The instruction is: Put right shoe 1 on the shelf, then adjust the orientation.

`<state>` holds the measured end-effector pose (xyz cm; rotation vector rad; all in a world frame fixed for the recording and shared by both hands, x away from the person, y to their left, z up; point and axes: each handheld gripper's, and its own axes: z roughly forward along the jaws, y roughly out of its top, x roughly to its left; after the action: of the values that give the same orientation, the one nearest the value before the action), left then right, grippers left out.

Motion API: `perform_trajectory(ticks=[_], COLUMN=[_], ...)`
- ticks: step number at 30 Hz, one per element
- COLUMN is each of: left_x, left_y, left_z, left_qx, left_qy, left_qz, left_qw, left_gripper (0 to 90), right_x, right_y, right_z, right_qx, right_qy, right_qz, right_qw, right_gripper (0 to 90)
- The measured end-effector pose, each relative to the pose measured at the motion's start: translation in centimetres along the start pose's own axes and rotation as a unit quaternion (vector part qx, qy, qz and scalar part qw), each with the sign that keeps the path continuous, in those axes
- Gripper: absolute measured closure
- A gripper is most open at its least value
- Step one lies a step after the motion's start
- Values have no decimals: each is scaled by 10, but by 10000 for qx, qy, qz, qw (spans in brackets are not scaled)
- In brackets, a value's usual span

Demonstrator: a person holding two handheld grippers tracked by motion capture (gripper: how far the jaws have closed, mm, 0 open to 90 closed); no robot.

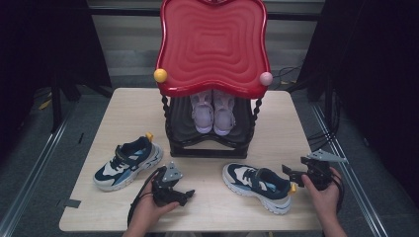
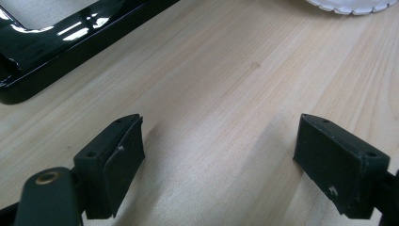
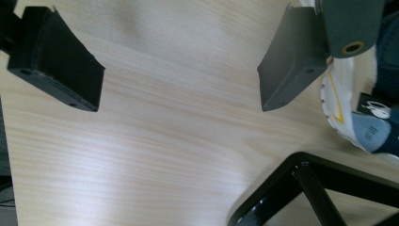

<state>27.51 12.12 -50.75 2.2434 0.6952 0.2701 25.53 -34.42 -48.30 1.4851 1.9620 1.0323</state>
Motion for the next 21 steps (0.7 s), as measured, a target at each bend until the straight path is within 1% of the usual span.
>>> perform_trajectory(ticks=[1,6,8,10,13,14,18,20,21], left_x=[0,0,0,0,0,0,0,0,0], left_y=[0,0,0,0,0,0,0,0,0], left_z=[0,0,0,0,0,0,0,0,0], left_qx=[-2,4,4,6,2,-8,4,-5,6], left_qy=[0,9,8,9,4,6,7,4,4], left_qz=[0,-4,-2,-1,-9,-6,-2,-2,0], left_qw=[10000,10000,10000,10000,10000,10000,10000,10000,10000], left_gripper=[156,156,156,156,156,156,155,153,153], right_x=[-1,-3,-4,-5,-6,-7,-7,-5,-4], right_y=[-1,-5,-7,-9,-12,-12,-13,-14,-14], right_z=[1,3,3,4,6,6,9,11,12], right_qx=[12,124,199,292,337,351,347,429,453], right_qy=[-6,15,25,1,28,19,69,98,100], right_qz=[-31,-34,-24,-77,-96,-160,-125,-142,-198], right_qw=[10000,9999,9998,9995,9994,9993,9993,9989,9987], right_gripper=[141,141,141,141,141,141,141,141,141])
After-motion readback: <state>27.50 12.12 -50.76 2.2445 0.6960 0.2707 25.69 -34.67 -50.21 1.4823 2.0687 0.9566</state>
